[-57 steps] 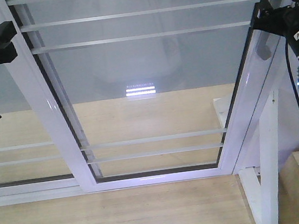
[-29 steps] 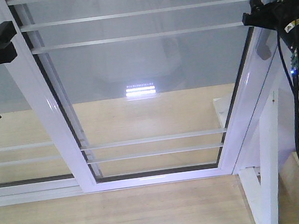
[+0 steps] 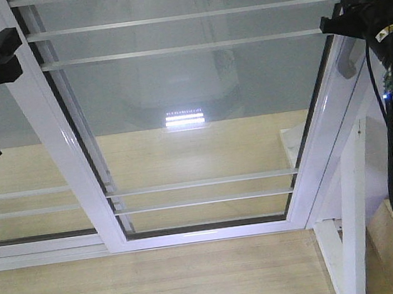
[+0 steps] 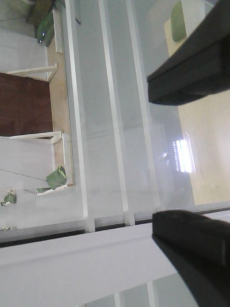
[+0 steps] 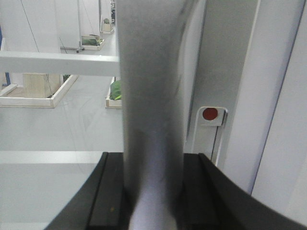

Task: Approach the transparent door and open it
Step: 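Grasp the vertical silver handle with the right gripper and pull it sideways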

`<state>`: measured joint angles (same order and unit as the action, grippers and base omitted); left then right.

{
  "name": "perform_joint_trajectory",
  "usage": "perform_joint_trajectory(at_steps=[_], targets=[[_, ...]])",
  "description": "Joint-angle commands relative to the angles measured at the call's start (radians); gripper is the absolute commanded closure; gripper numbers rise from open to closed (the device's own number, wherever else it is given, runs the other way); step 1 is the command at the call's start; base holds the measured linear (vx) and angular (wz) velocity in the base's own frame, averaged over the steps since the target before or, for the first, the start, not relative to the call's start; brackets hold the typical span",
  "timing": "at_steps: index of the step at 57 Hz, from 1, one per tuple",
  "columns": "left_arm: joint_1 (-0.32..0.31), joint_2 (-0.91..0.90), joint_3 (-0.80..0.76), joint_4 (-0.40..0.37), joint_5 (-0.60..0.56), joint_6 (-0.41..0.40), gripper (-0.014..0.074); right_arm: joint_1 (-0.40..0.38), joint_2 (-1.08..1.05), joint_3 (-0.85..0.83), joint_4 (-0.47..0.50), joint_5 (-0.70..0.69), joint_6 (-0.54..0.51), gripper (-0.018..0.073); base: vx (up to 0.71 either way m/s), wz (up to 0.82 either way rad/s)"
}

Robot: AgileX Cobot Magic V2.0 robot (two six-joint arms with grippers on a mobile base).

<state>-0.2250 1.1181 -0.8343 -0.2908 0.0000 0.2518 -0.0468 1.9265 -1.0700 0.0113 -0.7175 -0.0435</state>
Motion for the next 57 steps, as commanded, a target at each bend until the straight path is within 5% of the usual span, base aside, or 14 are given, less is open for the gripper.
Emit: perform_joint_trajectory(at_steps=[1,57], targets=[[-0.006,-0.017,-0.038,-0.003,-0.083,-0.005,0.0031,0.011,-0.053,-0.027,-0.011,-0.066,0.010,0.0526,0.00,0.00],[-0.006,-0.017,-0.038,-0.003,-0.083,-0.004,0.0031,0.227,-0.053,-0.027,-0.057,-0.080,0.002,0.0379,0.00,0.00]])
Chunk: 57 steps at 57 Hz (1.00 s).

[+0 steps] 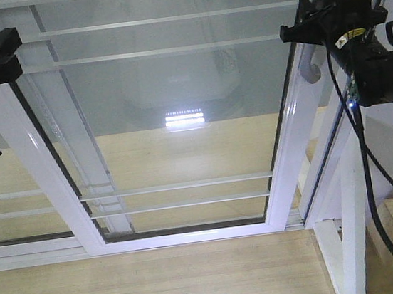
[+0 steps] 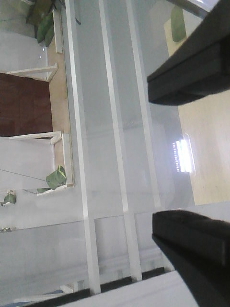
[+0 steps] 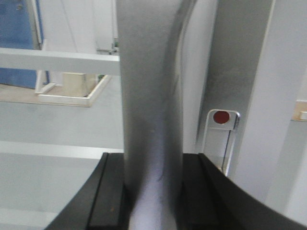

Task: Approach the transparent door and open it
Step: 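Grasp the vertical silver handle with the right gripper and pull it sideways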

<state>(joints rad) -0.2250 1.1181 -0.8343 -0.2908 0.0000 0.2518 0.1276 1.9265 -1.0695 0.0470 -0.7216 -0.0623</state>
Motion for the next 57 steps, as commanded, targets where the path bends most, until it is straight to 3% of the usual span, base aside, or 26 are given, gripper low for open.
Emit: perform_joint_trajectory(at_steps=[1,28,57], targets=[[-0.006,-0.017,-0.038,-0.003,-0.083,-0.004,0.0031,0.056,-0.053,-0.027,-0.093,-0.076,0.021,0.0377,0.00,0.00],[-0.006,-0.017,-0.038,-0.003,-0.083,-0.004,0.0031,0.173,-0.053,-0.027,-0.093,-0.079,0.020,0.0372,0.00,0.00],[-0.006,-0.017,-0.038,-0.003,-0.083,-0.004,0.0031,0.192,-0.053,-0.027,-0.106,-0.107,0.020,0.0326,0.00,0.00]])
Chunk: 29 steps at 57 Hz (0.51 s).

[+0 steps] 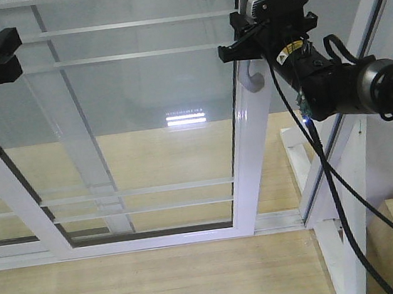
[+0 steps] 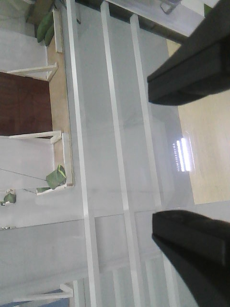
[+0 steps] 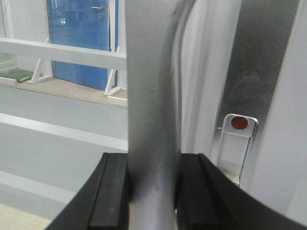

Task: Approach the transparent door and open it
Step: 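Grasp the vertical silver handle with the right gripper and pull it sideways, then open the right gripper and withdraw it from the handle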

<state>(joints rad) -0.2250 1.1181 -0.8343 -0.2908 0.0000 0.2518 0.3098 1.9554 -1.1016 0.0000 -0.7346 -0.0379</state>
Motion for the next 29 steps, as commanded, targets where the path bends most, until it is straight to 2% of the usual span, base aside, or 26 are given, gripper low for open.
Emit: perform_joint_trajectory(at_steps=[1,8,19,29], targets=[[-0.006,-0.017,-0.038,-0.003,-0.083,-0.004,0.0031,0.010,-0.082,0.005,-0.066,-0.093,-0.004,0.0317,0.00,0.00],[-0.006,-0.017,-0.038,-0.003,-0.083,-0.004,0.0031,0.010,-0.082,0.005,-0.128,-0.093,-0.003,0.0226,0.00,0.00],[-0.006,-0.017,-0.038,-0.003,-0.083,-0.004,0.0031,0.010,-0.082,0.005,-0.126,-0.094,-0.002,0.0098,0.00,0.00],[-0.006,-0.017,-0.038,-0.003,-0.083,-0.004,0.0031,0.026,-0.082,0.005,-0.137,-0.112,-0.002,0.0071,0.00,0.00]])
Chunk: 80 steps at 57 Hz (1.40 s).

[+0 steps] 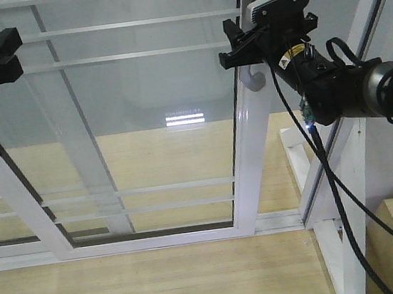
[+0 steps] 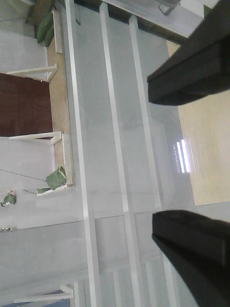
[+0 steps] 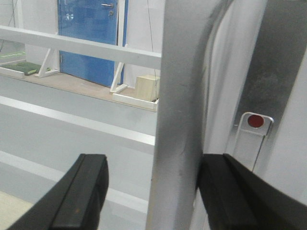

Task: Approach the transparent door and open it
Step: 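Open the right gripper and withdraw it from the handle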

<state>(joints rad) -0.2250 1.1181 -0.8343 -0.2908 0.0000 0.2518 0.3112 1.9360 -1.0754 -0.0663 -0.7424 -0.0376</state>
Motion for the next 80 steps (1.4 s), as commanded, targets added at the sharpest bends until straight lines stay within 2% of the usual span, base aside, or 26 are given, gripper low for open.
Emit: perform_joint_trajectory(at_steps=[1,14,20,28,35,51,59,66,72,79,80], targets=[[-0.006,-0.017,-0.038,-0.003,-0.082,-0.005,0.0031,0.026,-0.063,-0.021,-0.071,-0.105,-0.005,0.0072,0.00,0.00],[-0.006,-0.017,-0.038,-0.003,-0.070,-0.005,0.0031,0.026,-0.122,-0.021,-0.050,-0.081,-0.009,0.0072,0.00,0.00],[-0.006,-0.017,-0.038,-0.003,-0.062,-0.005,0.0031,0.026,-0.176,-0.021,-0.052,-0.032,-0.052,0.0072,0.00,0.00],[-0.006,-0.017,-0.038,-0.003,-0.056,-0.005,0.0031,0.026,-0.267,-0.021,-0.036,0.104,-0.106,0.0072,0.00,0.00],[-0.006,-0.017,-0.038,-0.003,-0.030,-0.005,0.0031,0.023,-0.360,-0.021,0.012,0.260,-0.114,0.0072,0.00,0.00],[-0.006,-0.017,-0.038,-0.003,0.055,-0.003,0.0031,0.021,-0.581,-0.021,0.127,0.587,-0.241,0.0117,0.00,0.00],[-0.006,-0.017,-0.038,-0.003,0.090,0.006,0.0031,0.021,-0.709,-0.021,0.126,0.792,-0.243,0.0178,0.00,0.00],[-0.010,-0.017,-0.038,-0.003,0.098,0.045,0.0031,0.021,-0.812,0.006,0.126,0.911,-0.225,0.0255,0.00,0.00],[-0.036,-0.015,-0.038,-0.003,0.089,0.083,0.0031,0.021,-0.911,0.076,0.126,0.949,-0.220,0.0389,0.00,0.00],[-0.078,0.000,-0.038,-0.003,0.050,0.087,0.0031,0.022,-1.031,0.190,0.126,0.947,-0.216,0.0572,0.00,0.00],[-0.081,0.005,-0.038,-0.003,0.037,0.087,0.0031,0.022,-1.044,0.202,0.126,0.947,-0.216,0.0575,0.00,0.00]])
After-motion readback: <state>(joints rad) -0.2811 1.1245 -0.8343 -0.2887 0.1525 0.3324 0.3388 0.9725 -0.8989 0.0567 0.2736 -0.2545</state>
